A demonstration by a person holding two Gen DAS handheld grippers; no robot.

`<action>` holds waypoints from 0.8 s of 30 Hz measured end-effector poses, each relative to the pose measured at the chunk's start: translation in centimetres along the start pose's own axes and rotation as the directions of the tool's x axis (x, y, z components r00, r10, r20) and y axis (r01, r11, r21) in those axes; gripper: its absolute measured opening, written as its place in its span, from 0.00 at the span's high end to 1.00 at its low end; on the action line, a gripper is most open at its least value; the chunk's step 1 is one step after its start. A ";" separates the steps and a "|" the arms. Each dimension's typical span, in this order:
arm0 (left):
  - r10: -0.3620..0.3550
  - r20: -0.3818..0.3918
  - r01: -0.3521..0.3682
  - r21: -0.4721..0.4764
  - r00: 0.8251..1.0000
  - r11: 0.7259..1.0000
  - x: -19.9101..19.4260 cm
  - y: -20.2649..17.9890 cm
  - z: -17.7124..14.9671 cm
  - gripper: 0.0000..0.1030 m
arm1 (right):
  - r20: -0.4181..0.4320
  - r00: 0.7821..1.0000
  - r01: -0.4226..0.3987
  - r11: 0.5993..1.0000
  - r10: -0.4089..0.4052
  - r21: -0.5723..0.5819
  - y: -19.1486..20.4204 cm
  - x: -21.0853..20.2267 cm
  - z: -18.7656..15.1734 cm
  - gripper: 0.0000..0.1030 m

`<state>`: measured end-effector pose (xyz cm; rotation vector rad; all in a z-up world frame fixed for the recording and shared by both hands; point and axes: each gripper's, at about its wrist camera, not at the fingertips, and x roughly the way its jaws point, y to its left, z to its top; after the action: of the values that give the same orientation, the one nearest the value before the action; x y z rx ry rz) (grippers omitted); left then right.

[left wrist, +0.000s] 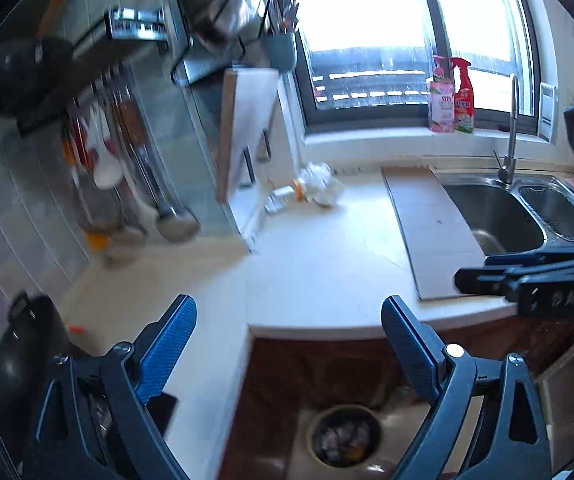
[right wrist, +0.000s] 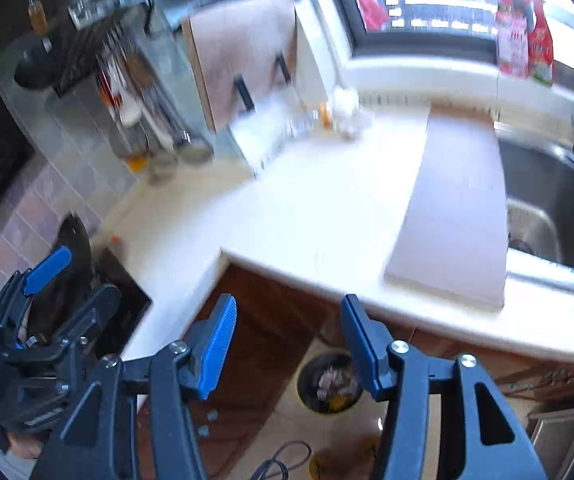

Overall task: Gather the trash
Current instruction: 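Raise both tools back to the remaining trash in the counter corner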

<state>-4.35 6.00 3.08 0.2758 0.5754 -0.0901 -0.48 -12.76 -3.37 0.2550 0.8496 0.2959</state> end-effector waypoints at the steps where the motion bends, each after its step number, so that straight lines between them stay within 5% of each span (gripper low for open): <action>1: 0.020 0.028 -0.020 0.017 0.999 1.000 -0.3 0.3 0.9 0.10 | 0.017 1.000 0.008 1.000 -0.008 -0.003 0.0 -0.5 1.0 0.47; 7: 0.070 0.092 -0.071 0.011 0.993 0.997 -0.1 2.5 5.9 0.10 | 0.055 0.997 0.053 0.999 -0.052 -0.011 -0.9 -1.3 6.5 0.44; 17: 0.086 0.087 -0.087 0.014 0.993 0.996 9.0 1.5 14.0 0.10 | 0.013 0.999 -0.040 0.993 0.039 0.112 -8.0 8.4 18.0 0.44; 22: 0.052 0.001 -0.052 0.046 0.999 0.998 18.5 -2.3 18.5 0.25 | -0.048 0.998 -0.046 0.992 0.052 0.115 -11.7 16.2 23.4 0.44; 24: 0.033 -0.082 -0.030 0.032 0.996 0.999 23.5 -3.6 19.7 0.42 | -0.073 0.996 -0.035 0.993 0.043 0.114 -13.4 19.9 25.3 0.44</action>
<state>25.08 -3.21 5.20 0.3199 0.6518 -0.0572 33.34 -20.72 -5.70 0.3676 0.9378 0.2961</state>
